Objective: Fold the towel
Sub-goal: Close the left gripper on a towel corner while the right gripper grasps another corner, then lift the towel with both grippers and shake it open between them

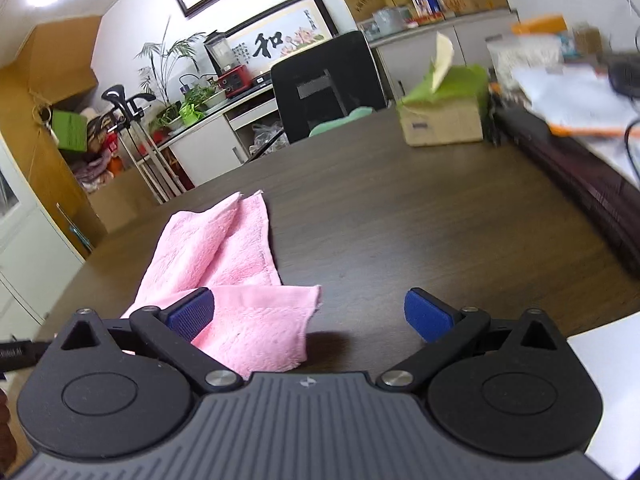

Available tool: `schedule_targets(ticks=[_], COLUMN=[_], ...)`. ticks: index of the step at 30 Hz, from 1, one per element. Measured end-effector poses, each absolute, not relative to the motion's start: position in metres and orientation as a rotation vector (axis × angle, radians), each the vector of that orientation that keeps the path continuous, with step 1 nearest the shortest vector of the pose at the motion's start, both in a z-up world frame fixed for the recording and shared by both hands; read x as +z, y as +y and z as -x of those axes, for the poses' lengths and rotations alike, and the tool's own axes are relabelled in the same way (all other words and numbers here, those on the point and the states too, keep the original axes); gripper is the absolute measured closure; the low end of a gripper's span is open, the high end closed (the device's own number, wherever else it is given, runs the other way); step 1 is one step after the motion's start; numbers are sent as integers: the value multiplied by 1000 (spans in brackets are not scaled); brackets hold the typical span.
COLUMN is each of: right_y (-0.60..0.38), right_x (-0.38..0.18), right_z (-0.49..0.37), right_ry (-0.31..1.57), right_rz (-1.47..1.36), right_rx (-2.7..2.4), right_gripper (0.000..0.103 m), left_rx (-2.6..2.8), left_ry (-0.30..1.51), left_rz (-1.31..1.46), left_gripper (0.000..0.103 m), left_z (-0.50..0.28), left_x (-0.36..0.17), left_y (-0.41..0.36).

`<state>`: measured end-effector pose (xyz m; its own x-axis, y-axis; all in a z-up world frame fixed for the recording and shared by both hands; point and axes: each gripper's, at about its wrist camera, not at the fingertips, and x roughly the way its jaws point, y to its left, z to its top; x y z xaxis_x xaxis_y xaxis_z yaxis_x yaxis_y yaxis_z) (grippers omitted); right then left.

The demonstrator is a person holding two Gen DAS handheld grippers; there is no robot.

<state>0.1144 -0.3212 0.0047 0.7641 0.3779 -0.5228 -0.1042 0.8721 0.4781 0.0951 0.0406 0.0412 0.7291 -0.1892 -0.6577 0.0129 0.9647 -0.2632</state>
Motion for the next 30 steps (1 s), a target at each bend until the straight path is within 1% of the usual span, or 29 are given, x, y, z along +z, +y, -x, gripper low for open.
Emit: schedule_targets(ticks=[1, 2, 3, 4, 5, 6, 7, 8, 9, 10, 12, 13, 15, 20, 26, 30], right_y=[-323, -324, -324, -324, -323, -322, -321, -319, -318, -317, -313, -311, -308, -297, -264, -262], right_x=[1, -2, -4, -4, -5, -6, -8, -10, -11, -12, -10, -8, -1, 18, 45, 63], right_z=[-117, -120, -122, -123, -125, -128, -131, -134, -135, -137, -136, -134, -129, -116, -75, -84], right_ry=[661, 666, 670, 669, 669, 673, 684, 698, 703, 709, 691, 674, 640, 570, 464, 468], right_rz=[-465, -479, -488, -486, -485, -489, -501, -509, -511, -513, -484, -462, -428, -342, -91, -101], right_rx=[279, 286, 292, 295, 302, 318, 335, 353, 367, 382, 377, 366, 358, 436, 595, 563], right_gripper=[4, 7, 12, 15, 22, 35, 44, 62, 68, 70, 94, 94, 98, 99, 99, 99], left_rx=[-111, -108, -105, -104, -104, -105, -104, -103, -100, -99, -96, -92, -87, -84, -83, -70], left_ry=[751, 752, 753, 753, 753, 753, 753, 754, 757, 759, 764, 767, 765, 749, 706, 686], left_rz=[250, 251, 252, 254, 256, 257, 258, 259, 262, 265, 273, 281, 294, 317, 328, 321], left_gripper=[100, 100, 100, 100, 100, 100, 100, 100, 100, 100, 100, 100, 100, 100, 99, 99], left_z=[-96, -96, -96, -96, -96, -96, -96, -96, -96, -96, -96, -96, -96, -94, -74, -45], left_x=[40, 40, 40, 40, 40, 39, 39, 39, 38, 38, 37, 37, 38, 41, 48, 48], left_y=[41, 41, 41, 41, 42, 42, 42, 42, 42, 42, 44, 45, 47, 51, 66, 86])
